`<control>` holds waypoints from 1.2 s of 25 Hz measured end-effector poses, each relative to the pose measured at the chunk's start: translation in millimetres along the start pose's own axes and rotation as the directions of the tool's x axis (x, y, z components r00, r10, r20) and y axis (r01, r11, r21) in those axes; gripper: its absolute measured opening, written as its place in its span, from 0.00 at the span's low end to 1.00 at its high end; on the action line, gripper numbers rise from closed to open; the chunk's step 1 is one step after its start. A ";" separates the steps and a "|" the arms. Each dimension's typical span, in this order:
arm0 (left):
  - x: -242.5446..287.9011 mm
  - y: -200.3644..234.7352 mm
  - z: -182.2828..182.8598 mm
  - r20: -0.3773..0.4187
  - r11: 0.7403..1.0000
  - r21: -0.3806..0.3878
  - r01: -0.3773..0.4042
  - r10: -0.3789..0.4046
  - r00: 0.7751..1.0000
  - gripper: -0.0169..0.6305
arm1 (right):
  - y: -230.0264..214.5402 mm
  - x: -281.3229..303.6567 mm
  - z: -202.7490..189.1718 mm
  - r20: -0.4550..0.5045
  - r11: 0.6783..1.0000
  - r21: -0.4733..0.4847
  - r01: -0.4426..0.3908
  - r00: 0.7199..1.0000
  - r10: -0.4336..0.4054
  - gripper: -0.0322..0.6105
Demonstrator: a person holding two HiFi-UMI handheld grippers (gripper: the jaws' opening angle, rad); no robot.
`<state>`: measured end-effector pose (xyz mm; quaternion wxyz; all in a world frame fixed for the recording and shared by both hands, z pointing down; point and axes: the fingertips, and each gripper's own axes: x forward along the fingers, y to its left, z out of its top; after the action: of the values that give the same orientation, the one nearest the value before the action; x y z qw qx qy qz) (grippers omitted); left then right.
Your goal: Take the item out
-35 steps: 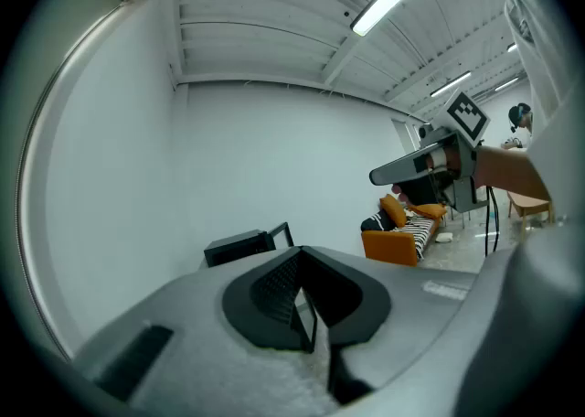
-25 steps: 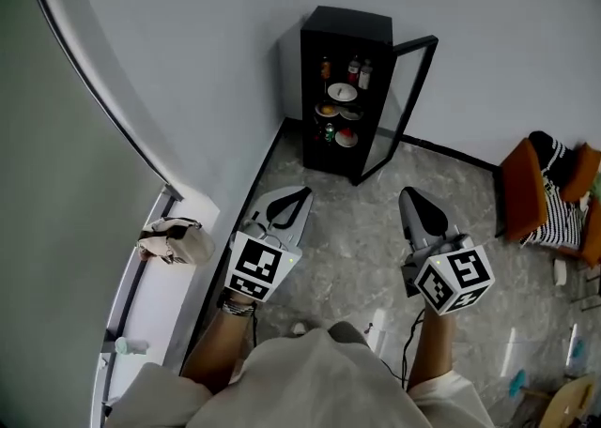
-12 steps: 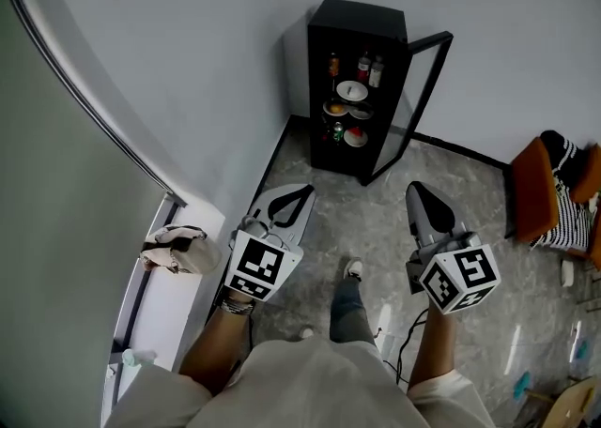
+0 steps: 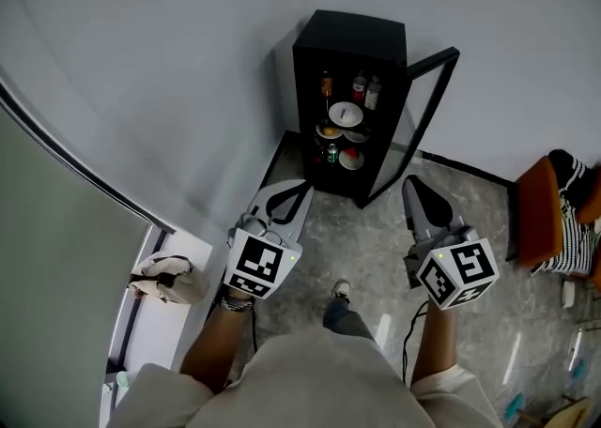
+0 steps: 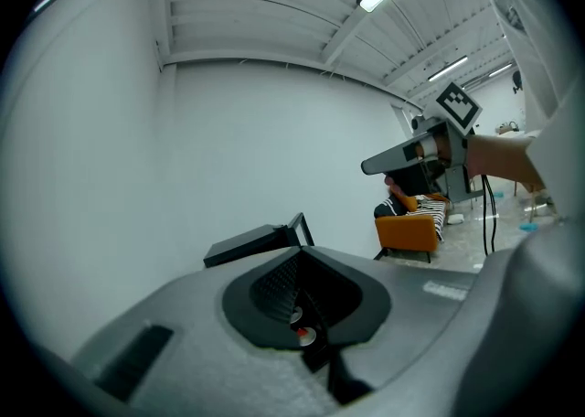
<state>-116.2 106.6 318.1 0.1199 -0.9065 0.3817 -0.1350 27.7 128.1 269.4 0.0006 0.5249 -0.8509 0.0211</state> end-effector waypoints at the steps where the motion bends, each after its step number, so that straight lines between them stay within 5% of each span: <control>1: 13.3 4.0 3.2 -0.001 1.000 0.004 0.000 0.000 1.000 0.03 | -10.6 8.9 1.2 -0.006 1.000 -0.005 -0.004 1.000 0.004 0.06; 7: 75.4 23.5 11.5 -0.004 1.000 -0.028 0.006 -0.006 1.000 0.03 | -58.6 54.6 2.7 -0.024 1.000 -0.002 -0.031 0.999 0.031 0.06; 19: 161.0 37.2 2.6 0.002 0.971 -0.232 0.053 -0.054 0.999 0.03 | -120.9 112.7 -18.9 -0.052 0.997 0.045 -0.062 0.997 0.064 0.06; 25: 201.7 42.0 -11.7 -0.035 0.965 -0.260 0.040 -0.051 0.998 0.03 | -141.8 129.9 -32.7 -0.054 0.993 0.087 -0.085 0.994 0.090 0.06; 30: 230.2 52.7 -29.6 -0.106 0.978 -0.208 0.016 -0.039 0.994 0.03 | -156.4 154.2 -48.4 -0.075 0.988 0.134 -0.080 0.993 0.090 0.06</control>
<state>-6.1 -99.4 364.1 0.0018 -0.9105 0.3871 -0.1457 97.2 -78.0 326.8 -0.0002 0.4857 -0.8686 0.0983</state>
